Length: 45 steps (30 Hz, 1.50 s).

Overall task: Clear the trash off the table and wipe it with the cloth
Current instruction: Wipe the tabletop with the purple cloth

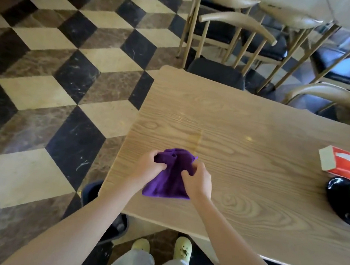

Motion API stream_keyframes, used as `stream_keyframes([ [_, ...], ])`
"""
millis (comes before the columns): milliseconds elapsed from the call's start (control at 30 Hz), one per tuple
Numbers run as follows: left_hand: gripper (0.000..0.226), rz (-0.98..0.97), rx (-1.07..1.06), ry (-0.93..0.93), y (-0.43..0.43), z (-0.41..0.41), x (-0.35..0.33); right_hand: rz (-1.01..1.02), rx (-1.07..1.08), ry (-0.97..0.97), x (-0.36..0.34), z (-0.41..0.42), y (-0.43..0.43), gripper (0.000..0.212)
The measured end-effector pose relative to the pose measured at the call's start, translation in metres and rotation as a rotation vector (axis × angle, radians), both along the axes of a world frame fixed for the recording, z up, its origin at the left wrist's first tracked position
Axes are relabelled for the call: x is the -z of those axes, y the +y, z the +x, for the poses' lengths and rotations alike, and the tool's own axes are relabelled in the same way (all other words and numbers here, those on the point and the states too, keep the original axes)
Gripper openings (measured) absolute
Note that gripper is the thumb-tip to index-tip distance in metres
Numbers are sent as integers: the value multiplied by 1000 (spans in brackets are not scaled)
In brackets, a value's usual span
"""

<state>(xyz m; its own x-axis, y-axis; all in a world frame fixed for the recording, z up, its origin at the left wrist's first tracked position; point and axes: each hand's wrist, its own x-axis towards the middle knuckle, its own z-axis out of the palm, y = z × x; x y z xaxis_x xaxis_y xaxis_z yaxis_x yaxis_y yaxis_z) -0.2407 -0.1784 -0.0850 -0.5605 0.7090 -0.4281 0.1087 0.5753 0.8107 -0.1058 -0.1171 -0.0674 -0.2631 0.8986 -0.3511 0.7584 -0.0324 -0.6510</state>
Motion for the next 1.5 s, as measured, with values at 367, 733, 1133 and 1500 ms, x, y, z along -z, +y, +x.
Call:
stream_keyframes([
  [367, 39, 51, 68, 328, 121, -17, 13, 315, -187, -454, 16, 6, 109, 62],
  [733, 63, -165, 410, 983, 144, -115, 75, 646, -823, -362, 85, -8, 107, 78],
  [1133, 72, -212, 392, 1044, 141, -111, 83, 560, -709, -295, 78, -28, 129, 54],
  [1500, 69, -225, 340, 1100, 142, -112, 90, 709, -606, -257, 88, -105, 239, 42],
])
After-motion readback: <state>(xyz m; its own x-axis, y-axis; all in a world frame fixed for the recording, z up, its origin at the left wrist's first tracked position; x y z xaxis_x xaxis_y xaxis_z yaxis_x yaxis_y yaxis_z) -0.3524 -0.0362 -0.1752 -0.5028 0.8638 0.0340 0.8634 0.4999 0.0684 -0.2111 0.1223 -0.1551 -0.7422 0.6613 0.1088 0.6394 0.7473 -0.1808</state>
